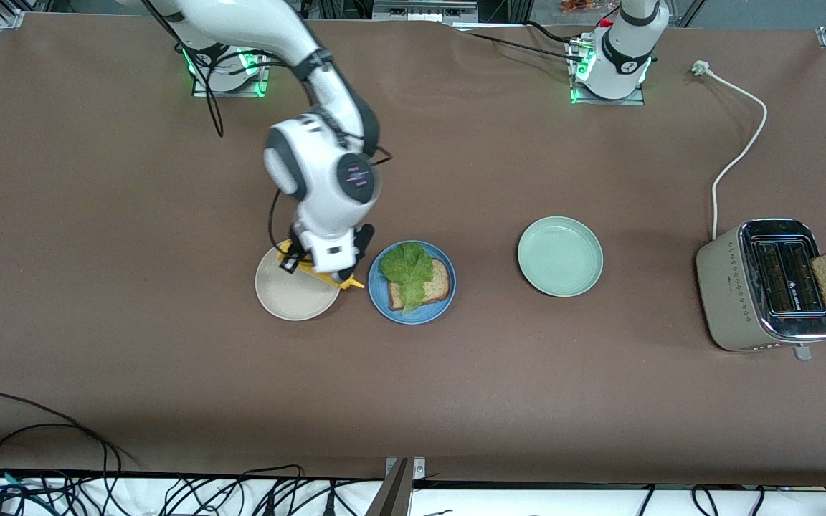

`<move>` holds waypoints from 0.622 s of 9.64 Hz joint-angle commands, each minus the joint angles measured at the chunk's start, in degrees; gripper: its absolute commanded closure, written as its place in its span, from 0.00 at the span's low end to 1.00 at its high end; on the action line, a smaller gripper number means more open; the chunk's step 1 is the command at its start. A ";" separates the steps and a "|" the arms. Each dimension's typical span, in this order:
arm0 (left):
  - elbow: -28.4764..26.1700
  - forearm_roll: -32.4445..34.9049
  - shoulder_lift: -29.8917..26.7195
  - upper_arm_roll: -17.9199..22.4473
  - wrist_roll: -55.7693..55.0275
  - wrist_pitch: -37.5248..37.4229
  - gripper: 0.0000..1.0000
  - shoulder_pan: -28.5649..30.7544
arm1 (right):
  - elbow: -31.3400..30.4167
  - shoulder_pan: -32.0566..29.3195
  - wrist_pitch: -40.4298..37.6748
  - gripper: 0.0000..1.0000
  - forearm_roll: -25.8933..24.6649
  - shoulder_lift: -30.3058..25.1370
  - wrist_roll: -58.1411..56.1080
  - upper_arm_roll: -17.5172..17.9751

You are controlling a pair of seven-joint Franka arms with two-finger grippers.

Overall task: Make sandwich in blue plate with both arms
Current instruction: 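Lift the yellow bottle with the right gripper over the white plate, then lift the toast with the left gripper while the right gripper returns the bottle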

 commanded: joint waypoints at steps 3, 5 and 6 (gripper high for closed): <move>0.29 -1.12 -2.37 -2.99 0.39 -3.86 1.00 0.48 | -1.58 -22.26 -1.04 1.00 27.53 -7.44 -24.40 7.24; 0.20 -1.12 -2.46 -5.45 0.29 -5.62 1.00 0.48 | -1.49 -34.13 -3.33 1.00 36.60 -6.92 -34.08 12.52; 0.12 -1.12 -2.46 -6.85 0.29 -6.15 1.00 0.48 | -1.49 -38.36 -5.42 1.00 41.08 -6.66 -38.56 13.67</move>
